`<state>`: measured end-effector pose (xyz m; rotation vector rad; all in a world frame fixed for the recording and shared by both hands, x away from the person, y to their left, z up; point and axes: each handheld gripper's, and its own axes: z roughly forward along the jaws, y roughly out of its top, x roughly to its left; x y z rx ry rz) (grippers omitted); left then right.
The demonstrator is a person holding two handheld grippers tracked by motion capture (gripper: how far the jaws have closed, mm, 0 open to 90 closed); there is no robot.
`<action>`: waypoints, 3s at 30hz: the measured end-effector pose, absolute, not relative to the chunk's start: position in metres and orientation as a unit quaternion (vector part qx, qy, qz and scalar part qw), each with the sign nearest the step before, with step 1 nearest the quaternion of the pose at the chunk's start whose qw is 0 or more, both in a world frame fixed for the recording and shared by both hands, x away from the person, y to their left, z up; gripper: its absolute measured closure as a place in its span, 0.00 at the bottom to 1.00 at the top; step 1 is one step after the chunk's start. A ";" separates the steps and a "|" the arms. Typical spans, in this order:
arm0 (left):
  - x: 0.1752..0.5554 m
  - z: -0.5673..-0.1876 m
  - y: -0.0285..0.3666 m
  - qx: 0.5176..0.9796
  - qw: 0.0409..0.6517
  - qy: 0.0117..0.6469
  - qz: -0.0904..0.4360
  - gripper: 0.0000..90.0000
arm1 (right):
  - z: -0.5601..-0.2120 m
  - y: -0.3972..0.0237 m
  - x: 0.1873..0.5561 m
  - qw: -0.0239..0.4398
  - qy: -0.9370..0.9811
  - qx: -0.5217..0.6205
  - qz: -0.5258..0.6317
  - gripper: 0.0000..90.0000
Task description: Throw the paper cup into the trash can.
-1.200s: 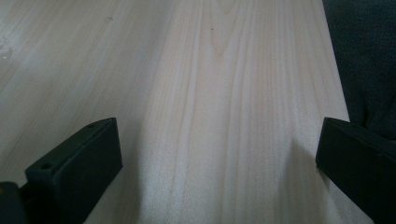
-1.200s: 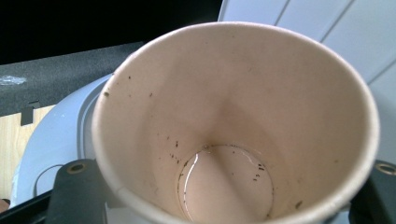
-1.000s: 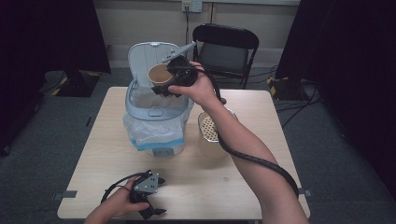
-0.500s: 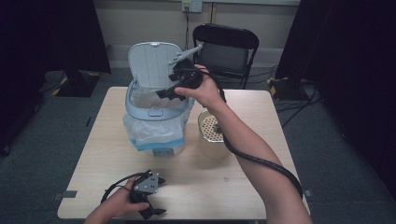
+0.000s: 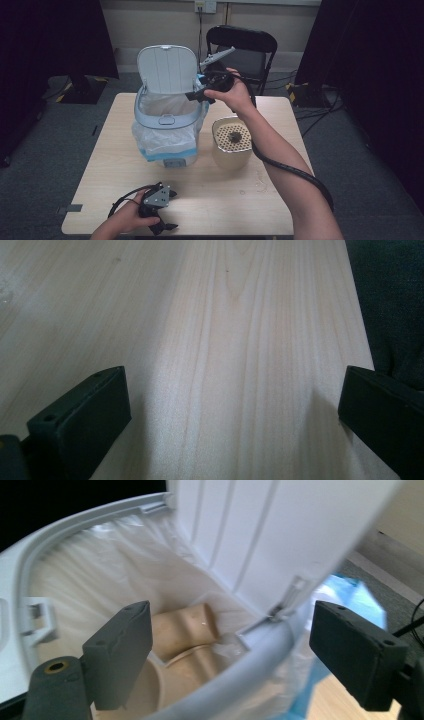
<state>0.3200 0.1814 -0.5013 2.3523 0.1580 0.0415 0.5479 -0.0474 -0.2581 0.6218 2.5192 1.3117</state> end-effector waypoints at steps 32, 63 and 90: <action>0.320 -0.502 0.181 0.921 0.385 0.062 0.016 0.00 | -0.245 -0.039 0.553 0.121 0.864 0.155 0.464 0.26; 0.320 -0.502 0.181 0.921 0.383 0.062 0.016 0.00 | -0.240 -0.039 0.562 0.123 0.856 0.178 0.470 0.27; 0.320 -0.502 0.181 0.921 0.383 0.061 0.016 0.00 | -0.231 -0.031 0.534 0.120 0.863 0.136 0.471 0.24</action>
